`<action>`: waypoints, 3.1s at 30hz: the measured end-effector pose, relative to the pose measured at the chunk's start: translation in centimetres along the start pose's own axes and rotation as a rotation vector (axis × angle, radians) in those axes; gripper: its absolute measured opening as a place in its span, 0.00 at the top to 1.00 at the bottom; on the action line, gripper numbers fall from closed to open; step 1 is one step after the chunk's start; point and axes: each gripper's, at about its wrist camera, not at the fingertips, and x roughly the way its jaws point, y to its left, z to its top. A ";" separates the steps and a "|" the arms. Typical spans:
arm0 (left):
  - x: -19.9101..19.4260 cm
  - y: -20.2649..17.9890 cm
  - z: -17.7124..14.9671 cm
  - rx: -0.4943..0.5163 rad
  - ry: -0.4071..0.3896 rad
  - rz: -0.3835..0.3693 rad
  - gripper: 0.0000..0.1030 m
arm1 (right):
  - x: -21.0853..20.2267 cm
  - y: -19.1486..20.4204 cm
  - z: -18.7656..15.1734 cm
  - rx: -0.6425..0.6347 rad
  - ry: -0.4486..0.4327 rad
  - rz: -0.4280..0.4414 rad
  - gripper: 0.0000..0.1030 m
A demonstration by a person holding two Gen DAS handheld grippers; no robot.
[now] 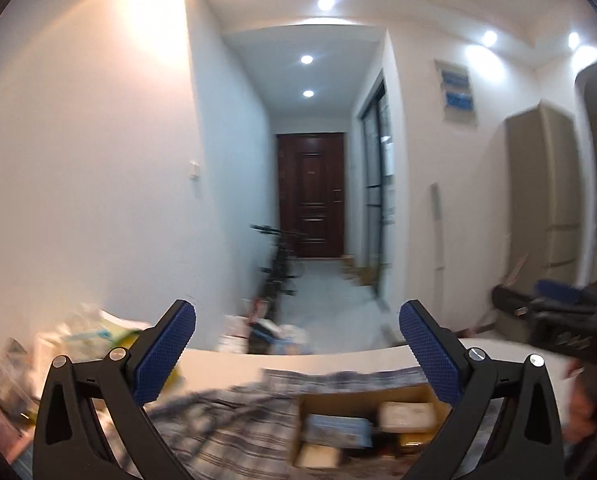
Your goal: Organize objects
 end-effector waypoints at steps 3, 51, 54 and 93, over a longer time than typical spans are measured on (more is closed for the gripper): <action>-3.2 1.2 1.1 -0.081 -0.064 -0.111 0.00 | -2.1 0.8 0.5 -0.031 -0.071 -0.005 0.03; -13.7 2.0 0.8 0.021 -0.274 0.000 0.00 | -12.3 3.2 -0.6 -0.041 -0.247 0.028 0.01; -14.6 2.1 -0.6 0.034 -0.247 0.000 0.00 | -12.9 3.8 -1.8 -0.065 -0.224 0.044 0.01; -9.3 1.9 -16.9 0.102 -0.013 -0.067 0.00 | -10.6 7.9 -19.3 -0.246 -0.246 -0.276 0.01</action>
